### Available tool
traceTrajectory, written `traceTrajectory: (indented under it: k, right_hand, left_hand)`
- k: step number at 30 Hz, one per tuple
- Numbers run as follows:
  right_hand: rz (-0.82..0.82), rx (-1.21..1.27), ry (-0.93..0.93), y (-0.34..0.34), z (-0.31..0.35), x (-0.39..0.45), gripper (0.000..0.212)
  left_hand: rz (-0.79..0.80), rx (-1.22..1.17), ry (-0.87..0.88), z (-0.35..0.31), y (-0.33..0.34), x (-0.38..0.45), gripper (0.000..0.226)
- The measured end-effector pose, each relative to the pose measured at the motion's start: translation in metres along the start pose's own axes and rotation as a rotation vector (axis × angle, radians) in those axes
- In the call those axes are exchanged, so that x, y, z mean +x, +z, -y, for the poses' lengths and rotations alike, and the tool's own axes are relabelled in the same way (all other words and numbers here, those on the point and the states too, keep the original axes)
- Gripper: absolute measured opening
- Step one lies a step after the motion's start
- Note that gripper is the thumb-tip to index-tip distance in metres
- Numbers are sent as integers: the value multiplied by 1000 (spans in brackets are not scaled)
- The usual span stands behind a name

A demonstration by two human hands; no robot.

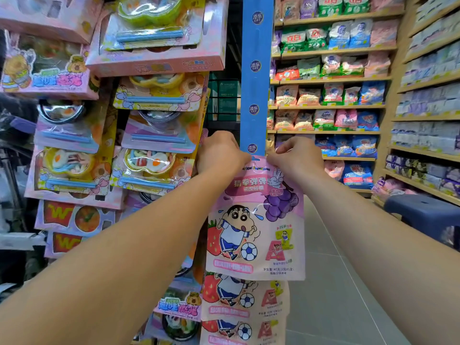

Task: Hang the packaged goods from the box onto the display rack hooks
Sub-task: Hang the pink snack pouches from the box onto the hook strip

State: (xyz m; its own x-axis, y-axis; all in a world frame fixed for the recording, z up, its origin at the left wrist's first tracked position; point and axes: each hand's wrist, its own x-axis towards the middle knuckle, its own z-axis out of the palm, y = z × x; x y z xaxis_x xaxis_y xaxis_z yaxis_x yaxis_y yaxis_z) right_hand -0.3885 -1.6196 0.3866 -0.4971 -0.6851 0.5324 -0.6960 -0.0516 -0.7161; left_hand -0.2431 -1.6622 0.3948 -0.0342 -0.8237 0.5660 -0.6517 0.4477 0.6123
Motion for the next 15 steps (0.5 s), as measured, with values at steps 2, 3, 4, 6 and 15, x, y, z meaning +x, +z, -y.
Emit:
traceTrajectory:
  k: [2,3,4,6,15]
  right_hand:
    - [31,-13,21,1,-1,-1,23]
    - [51,-15,30,1,-2,-2,22]
    - [69,-14,40,2,-2,-3,22]
    - [92,-15,52,4,-5,-5,17]
    - [140,-59,81,6,-16,-13,18]
  left_hand:
    - [16,23,-6,2,1,-1,30]
    - [25,36,-5,4,1,-1,28]
    - [37,49,-1,5,1,-2,27]
    - [56,62,11,8,2,-3,23]
    - [88,176,86,18,4,-16,42]
